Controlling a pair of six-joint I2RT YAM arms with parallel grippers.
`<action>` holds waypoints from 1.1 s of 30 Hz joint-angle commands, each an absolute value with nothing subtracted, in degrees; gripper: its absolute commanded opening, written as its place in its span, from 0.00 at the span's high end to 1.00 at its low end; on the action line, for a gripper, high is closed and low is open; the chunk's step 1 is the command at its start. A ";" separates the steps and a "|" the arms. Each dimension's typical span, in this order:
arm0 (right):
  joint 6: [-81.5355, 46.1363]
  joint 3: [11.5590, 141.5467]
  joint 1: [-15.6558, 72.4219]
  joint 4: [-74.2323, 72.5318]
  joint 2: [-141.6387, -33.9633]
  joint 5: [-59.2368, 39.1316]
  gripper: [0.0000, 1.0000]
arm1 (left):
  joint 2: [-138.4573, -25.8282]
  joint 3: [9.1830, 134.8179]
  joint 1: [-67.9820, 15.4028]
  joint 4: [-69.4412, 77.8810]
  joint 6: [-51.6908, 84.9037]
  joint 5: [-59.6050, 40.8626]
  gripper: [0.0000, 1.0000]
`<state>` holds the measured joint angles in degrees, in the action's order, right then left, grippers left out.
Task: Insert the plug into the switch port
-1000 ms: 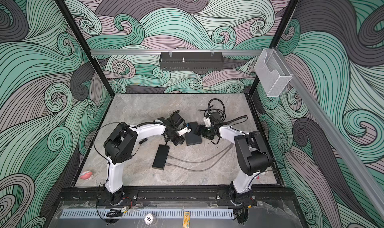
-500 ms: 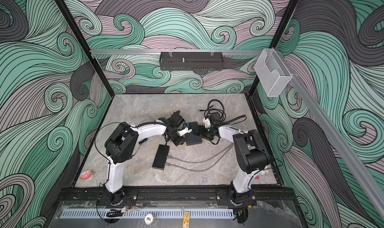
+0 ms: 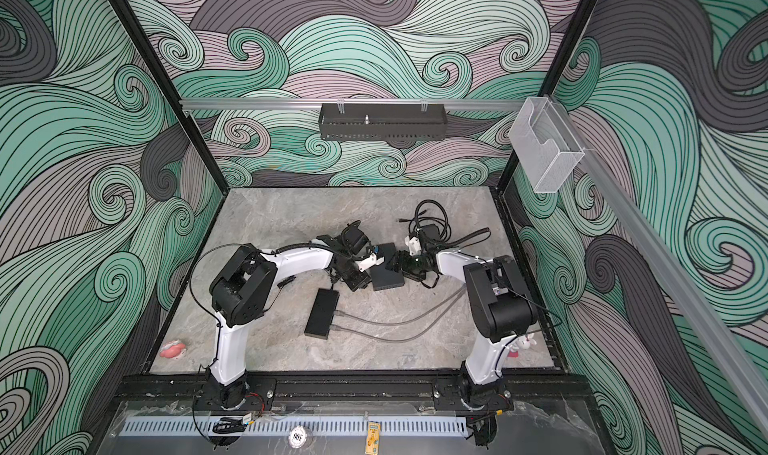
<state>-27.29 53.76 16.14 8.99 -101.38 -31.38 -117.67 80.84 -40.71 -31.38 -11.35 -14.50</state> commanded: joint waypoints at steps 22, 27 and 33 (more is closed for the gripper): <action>-27.24 54.99 16.32 8.33 -102.08 -32.78 0.32 | -114.38 79.29 -41.57 -26.61 -11.68 -16.50 1.00; -27.20 54.99 16.37 8.24 -102.04 -32.83 0.32 | -113.95 78.75 -41.57 -26.37 -11.87 -16.36 1.00; -27.17 54.91 16.35 8.19 -102.05 -32.80 0.32 | -113.33 77.90 -41.66 -26.10 -12.46 -16.79 1.00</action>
<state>-27.29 53.76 16.10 8.97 -101.38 -31.38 -115.79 78.04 -40.69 -28.23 -11.55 -14.68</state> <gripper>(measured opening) 0.682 0.061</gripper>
